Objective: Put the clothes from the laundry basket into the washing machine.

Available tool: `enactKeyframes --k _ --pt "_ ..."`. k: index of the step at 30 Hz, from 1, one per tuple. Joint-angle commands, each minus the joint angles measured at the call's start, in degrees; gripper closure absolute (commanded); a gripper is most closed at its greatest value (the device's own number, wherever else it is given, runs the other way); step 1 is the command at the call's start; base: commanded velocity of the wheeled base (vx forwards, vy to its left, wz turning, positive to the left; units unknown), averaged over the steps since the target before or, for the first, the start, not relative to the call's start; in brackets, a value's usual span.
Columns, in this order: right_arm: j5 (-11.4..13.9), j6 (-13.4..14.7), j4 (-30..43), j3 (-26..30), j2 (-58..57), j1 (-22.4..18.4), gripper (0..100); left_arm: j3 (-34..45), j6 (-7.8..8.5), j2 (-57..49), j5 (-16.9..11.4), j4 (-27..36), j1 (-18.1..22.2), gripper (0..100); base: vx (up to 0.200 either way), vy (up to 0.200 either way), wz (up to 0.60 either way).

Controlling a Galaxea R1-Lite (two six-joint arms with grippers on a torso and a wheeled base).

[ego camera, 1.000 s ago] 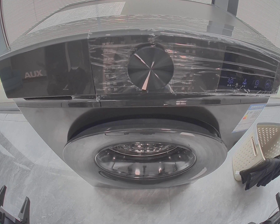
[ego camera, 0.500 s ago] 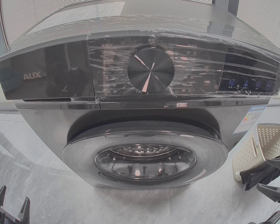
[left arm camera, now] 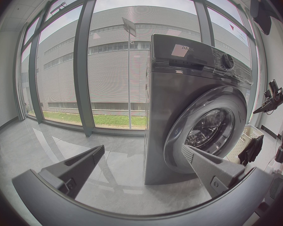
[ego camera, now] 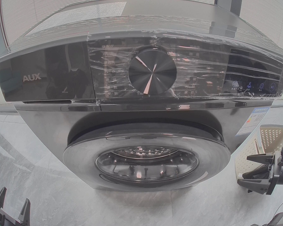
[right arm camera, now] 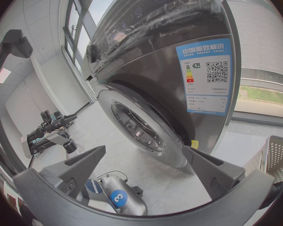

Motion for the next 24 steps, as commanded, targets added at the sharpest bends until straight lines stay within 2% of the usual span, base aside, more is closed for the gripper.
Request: enactKeyframes --k 1,4,11,24 --pt "-1.51 0.29 -4.87 0.61 9.83 0.23 0 0.92 -0.02 -0.96 0.04 0.00 0.00 0 0.000 0.000 0.00" --pt "-2.22 0.29 -5.05 0.35 10.62 0.66 0 0.92 -0.02 -0.96 0.04 0.00 0.00 0 0.000 0.000 0.00" --pt "-2.22 0.37 -6.54 -0.88 13.34 0.31 0 0.92 -0.02 -0.96 0.04 0.09 0.00 0 0.000 0.000 0.00" --pt "-2.22 0.37 -7.95 -1.85 18.00 2.33 0 0.92 -0.02 -0.96 0.04 0.00 0.00 0 0.000 0.000 0.00"
